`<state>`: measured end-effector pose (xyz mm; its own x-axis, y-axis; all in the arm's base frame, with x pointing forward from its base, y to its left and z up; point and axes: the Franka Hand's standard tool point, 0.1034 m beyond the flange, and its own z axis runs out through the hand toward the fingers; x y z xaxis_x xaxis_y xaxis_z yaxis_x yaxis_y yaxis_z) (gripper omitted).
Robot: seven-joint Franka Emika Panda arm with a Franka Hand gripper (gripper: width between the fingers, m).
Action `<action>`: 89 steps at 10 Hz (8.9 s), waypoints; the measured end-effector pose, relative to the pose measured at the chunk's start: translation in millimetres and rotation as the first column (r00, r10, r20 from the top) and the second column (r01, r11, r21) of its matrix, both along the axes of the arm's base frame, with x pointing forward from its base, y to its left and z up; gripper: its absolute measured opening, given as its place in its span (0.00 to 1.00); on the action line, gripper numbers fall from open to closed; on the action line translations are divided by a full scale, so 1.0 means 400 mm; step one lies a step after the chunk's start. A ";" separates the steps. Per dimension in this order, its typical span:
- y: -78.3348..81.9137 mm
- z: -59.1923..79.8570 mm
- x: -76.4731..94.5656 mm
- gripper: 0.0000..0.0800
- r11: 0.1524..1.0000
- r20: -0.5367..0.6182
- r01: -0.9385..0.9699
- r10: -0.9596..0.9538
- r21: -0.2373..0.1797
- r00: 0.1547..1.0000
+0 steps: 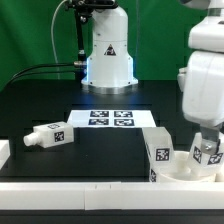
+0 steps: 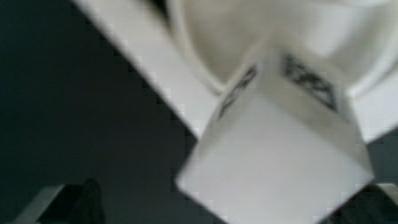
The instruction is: Assemble stool
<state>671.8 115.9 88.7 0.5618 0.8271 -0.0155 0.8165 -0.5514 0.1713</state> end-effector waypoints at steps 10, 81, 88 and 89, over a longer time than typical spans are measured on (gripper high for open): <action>-0.031 -0.014 -0.024 0.81 0.889 -0.047 0.454 -0.451 0.059 0.891; -0.003 -0.060 -0.098 0.42 0.190 -0.121 0.965 -0.969 0.178 0.213; 0.006 -0.061 -0.100 0.42 -0.695 -0.245 0.709 -0.713 0.121 -0.657; -0.002 -0.059 -0.094 0.42 -0.757 -0.267 0.645 -0.647 0.107 -0.714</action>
Offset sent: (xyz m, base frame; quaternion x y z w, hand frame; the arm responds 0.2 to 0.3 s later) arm -0.0311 0.0026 -0.0001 0.0217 -0.0345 0.3830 0.9228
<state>634.0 115.3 65.0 0.1362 -0.9878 -0.0759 -0.9854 -0.1272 -0.1129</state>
